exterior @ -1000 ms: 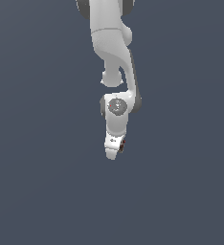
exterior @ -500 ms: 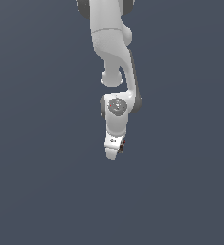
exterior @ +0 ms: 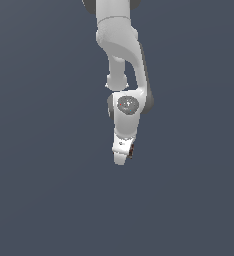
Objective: Pick up the object and move it to a goal position.
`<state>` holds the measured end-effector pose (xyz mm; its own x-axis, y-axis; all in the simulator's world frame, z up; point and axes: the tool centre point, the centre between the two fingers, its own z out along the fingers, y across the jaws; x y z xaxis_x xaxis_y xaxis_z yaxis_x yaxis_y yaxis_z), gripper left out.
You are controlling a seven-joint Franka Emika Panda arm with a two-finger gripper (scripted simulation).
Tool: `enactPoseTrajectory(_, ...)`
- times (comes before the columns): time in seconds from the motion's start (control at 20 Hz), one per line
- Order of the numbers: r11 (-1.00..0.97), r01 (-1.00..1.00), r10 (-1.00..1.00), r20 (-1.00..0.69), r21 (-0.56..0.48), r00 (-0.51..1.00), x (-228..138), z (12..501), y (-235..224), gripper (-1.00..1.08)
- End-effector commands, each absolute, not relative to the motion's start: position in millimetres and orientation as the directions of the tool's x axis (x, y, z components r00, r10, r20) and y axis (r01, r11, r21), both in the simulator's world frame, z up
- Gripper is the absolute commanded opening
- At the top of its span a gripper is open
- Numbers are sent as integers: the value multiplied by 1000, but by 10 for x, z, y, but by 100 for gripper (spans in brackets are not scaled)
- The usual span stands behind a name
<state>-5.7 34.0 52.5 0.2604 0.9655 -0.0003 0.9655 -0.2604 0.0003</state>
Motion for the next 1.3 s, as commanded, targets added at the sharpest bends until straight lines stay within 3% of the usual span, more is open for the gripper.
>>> enactPoseTrajectory(0.0,-260,966,966,0,1,260,-14,706,415,-100)
enactPoseTrajectory(0.8,-259,966,966,1,0,259,391,2277,1059,-100)
enactPoseTrajectory(1.25,-260,966,966,1,0,260,560,2798,1266,-100)
